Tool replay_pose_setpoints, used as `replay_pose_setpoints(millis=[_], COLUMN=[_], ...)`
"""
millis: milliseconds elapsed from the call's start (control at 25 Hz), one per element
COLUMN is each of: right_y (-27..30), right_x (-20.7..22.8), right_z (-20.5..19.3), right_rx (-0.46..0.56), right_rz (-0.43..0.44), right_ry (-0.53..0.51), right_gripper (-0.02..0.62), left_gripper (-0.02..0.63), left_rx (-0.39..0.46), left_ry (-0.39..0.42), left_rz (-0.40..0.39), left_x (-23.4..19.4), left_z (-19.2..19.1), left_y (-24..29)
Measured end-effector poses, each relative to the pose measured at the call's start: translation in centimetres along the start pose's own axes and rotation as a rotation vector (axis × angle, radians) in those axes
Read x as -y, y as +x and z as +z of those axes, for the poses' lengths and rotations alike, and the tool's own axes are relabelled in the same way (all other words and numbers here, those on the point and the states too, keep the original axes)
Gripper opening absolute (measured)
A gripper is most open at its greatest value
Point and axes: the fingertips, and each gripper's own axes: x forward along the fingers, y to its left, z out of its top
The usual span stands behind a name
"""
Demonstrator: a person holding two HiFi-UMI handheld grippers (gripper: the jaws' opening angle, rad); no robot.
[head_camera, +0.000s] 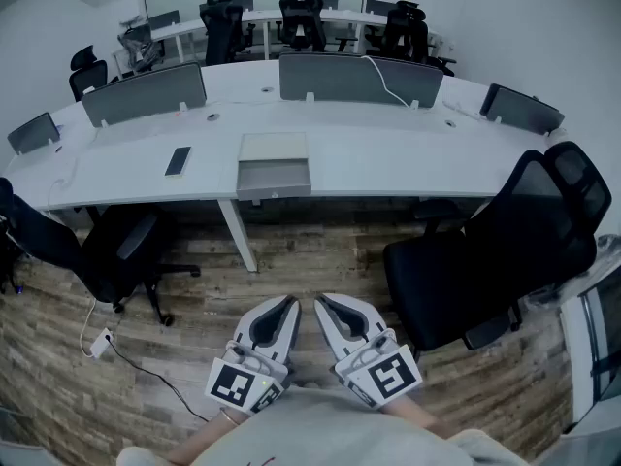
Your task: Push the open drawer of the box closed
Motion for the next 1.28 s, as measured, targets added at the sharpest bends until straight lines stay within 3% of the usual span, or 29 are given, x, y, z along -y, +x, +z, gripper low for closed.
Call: replay_pose_setpoints(millis=[480,680,880,1280], right_y=[-0.2,-0.6,-0.5,1.3], right_x=[0.1,-0.3,-0.4,1.0], right_z=[0.0,0.5,0.2,-0.1], right_rx=[0.002,0.030,0.031,0.028], right_rz=[0.011,0.031,0.044,0.053], right_ry=[0.001,-0.123,-0.009,-0.017], right_gripper=[0.020,0.020,0.020,0.021], left_gripper=[0.031,0.031,0.031,0.031], left_rx=[-0.007,-0.009,-0.033,0.000], left_ry=[-0.002,0.000,-0.027,-0.036], left_rz=[0.008,0.012,0.049,0.080], left_x=[0.2,0.6,0.3,-1.8], left_z=[-0.1,-0.3,-1.1,-0.3], left_y=[0.2,0.2,-0.4,1.1])
